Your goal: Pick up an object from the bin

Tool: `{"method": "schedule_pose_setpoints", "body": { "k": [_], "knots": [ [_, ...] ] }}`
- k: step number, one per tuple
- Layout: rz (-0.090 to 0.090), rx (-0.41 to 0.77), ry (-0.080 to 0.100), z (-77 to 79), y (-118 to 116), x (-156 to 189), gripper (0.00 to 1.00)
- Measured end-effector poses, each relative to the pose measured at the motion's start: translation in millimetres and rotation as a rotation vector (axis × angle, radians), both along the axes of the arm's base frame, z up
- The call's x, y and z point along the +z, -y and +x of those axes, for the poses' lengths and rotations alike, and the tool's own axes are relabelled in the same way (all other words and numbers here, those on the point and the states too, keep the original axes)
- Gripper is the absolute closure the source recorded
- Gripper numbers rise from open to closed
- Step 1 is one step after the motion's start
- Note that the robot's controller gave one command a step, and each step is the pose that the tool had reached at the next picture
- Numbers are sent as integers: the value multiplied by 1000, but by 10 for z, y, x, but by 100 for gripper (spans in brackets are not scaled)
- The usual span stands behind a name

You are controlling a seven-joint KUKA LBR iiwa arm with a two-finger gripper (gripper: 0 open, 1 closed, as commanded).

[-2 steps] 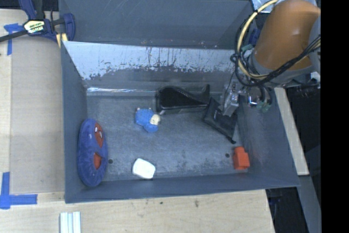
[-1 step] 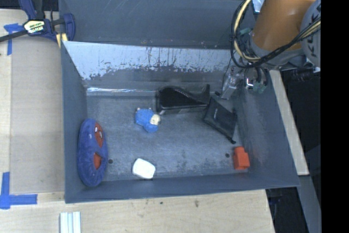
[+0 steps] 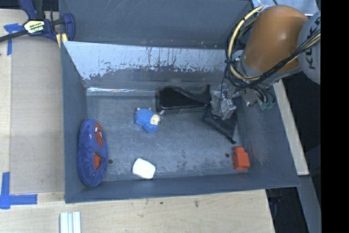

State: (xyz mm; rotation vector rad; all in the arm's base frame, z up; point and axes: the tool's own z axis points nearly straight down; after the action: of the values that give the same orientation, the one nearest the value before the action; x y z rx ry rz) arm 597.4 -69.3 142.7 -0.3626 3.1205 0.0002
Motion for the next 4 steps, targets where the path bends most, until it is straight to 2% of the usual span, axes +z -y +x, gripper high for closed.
{"method": "schedule_pose_setpoints", "body": {
  "k": [1, 2, 3, 4],
  "knots": [
    [0, -2, 3, 8, 1, 12, 0],
    [-1, -92, 2, 186, 395, -537, 0],
    [0, -74, 1, 17, 901, -734, 0],
    [1, -209, 1, 2, 510, -723, 0]
  ]
}}
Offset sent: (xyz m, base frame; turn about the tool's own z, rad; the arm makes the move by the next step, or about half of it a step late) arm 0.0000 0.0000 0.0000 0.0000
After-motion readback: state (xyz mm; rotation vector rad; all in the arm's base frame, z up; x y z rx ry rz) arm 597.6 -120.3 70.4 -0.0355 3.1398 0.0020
